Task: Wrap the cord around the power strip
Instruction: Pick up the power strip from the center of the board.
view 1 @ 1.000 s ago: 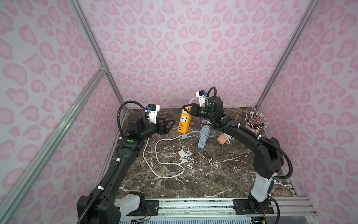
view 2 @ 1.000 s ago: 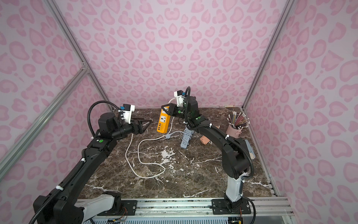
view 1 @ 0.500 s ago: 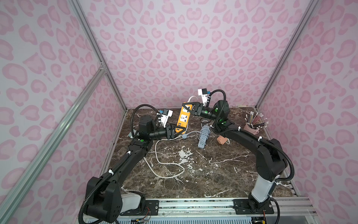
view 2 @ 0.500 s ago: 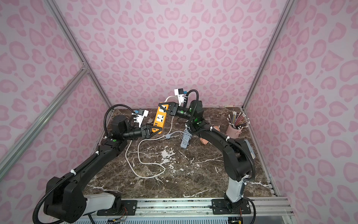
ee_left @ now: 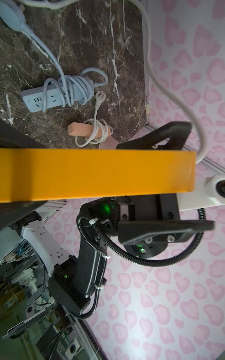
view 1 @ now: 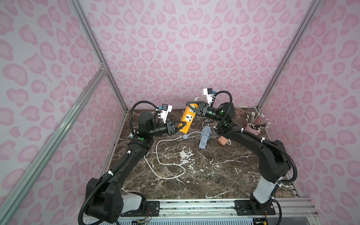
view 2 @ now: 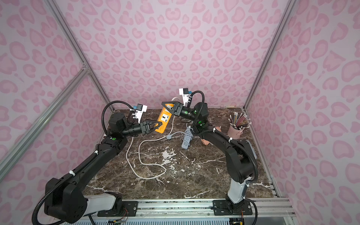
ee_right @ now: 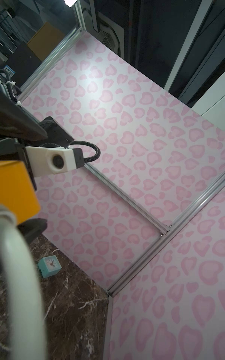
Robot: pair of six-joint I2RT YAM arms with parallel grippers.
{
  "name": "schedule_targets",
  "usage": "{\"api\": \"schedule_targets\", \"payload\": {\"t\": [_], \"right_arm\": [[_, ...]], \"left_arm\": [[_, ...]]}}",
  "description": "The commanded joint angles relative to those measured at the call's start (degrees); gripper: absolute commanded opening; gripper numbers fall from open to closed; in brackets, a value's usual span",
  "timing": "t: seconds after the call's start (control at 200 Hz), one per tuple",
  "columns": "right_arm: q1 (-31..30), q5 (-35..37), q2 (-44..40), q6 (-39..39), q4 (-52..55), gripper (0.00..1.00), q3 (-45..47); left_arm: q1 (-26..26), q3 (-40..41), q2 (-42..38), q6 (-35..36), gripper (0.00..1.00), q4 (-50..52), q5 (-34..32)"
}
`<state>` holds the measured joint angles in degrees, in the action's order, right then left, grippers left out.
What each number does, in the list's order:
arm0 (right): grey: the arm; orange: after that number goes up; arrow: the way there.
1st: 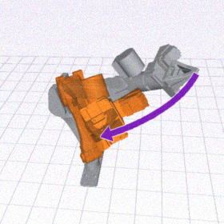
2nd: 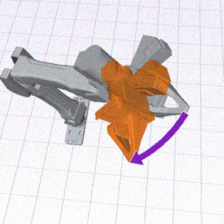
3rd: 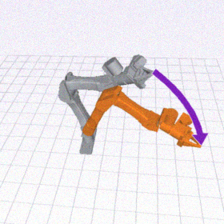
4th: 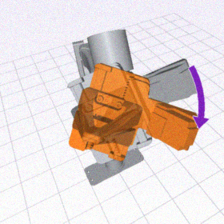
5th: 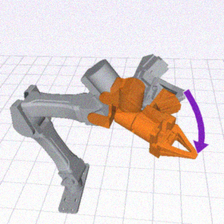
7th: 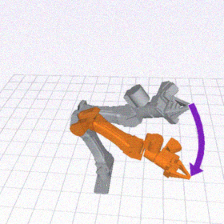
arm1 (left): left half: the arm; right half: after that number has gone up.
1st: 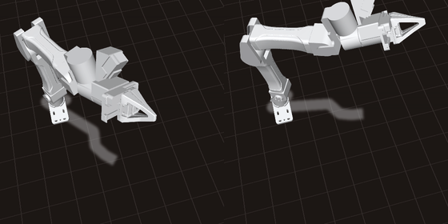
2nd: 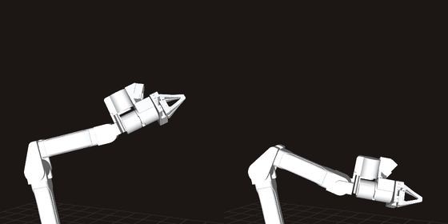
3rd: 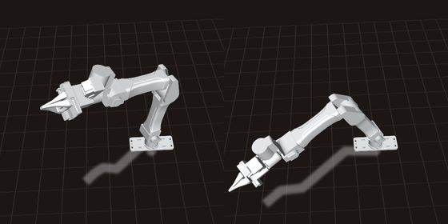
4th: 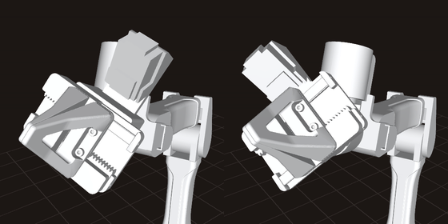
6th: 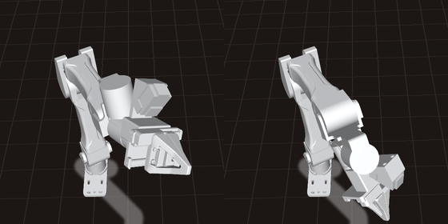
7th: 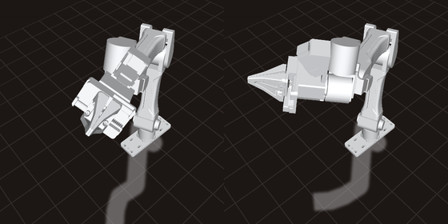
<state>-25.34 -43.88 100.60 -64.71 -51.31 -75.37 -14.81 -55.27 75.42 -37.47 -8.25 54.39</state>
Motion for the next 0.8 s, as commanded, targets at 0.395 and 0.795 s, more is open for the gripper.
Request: {"api": "schedule_targets", "payload": {"t": [0.395,0.795], "right_arm": [[7.13,2.94,-6.35,0.69,-3.76,0.7,12.78],[-0.77,3.14,-6.47,2.33,-9.76,0.78,8.22]], "left_arm": [[-0.56,-7.93,-0.36,-2.4,0.03,-5.95,-3.22],[-4.02,-4.77,1.51,-2.19,0.03,-8.04,-1.48]]}}
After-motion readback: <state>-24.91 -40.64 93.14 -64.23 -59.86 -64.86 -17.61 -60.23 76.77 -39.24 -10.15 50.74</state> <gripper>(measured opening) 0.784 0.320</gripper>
